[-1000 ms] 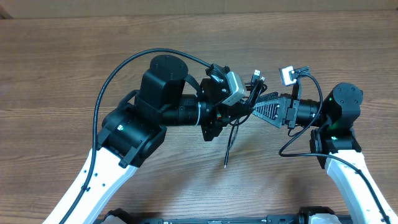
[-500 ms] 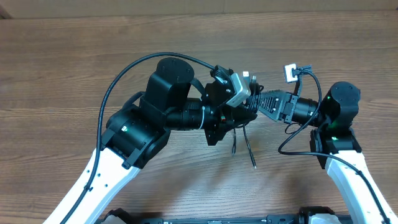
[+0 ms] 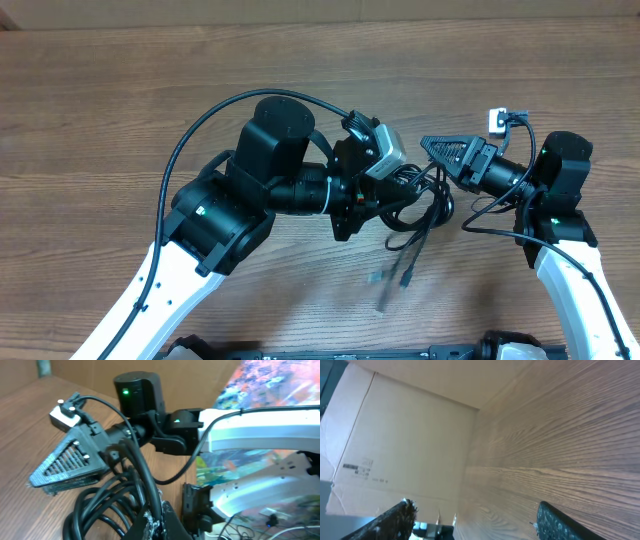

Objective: Untangle cables

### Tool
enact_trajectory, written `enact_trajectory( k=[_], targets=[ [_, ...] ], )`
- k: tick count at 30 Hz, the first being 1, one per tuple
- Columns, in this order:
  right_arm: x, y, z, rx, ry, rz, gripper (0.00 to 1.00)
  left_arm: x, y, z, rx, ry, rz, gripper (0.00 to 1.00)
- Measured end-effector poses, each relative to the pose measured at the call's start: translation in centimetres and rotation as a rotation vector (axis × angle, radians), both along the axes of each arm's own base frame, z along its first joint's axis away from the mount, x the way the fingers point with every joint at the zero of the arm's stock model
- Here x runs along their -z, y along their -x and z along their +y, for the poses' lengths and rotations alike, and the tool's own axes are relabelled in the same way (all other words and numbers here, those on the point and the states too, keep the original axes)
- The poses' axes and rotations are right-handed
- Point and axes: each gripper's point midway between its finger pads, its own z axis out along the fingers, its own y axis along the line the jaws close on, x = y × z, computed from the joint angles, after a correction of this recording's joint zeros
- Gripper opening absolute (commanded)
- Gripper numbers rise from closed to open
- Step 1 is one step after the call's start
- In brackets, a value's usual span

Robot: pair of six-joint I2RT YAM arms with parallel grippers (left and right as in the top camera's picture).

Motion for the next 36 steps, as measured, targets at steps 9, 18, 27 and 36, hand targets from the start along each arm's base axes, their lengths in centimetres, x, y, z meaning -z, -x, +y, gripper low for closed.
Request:
enact_trajectory(
  k=[9,18,27,36],
  targets=[
    [-1.1,0.8,0.7,-0.077,-0.012,-0.07,0.75,0.9,-2.8,0.7,-0.158,-0.061,-0.05,0.04],
    [-4.6,1.2,-2.6,-0.114,0.006,-0.317,0.73,1.1,-3.9,1.0,-0.209,-0.087,-0.094,0.04],
    [-8.3,4.6,-2.2,-0.313,0.131,-0.698,0.81,-0.6,-3.1,0.2,-0.139,-0.01,-0.126,0.04],
    [-10.1,5.5,-1.5,-0.345,0.234,-0.919,0.84,-1.3,-1.7,-0.3,-0.064,0.035,-0.08,0.04]
  ],
)
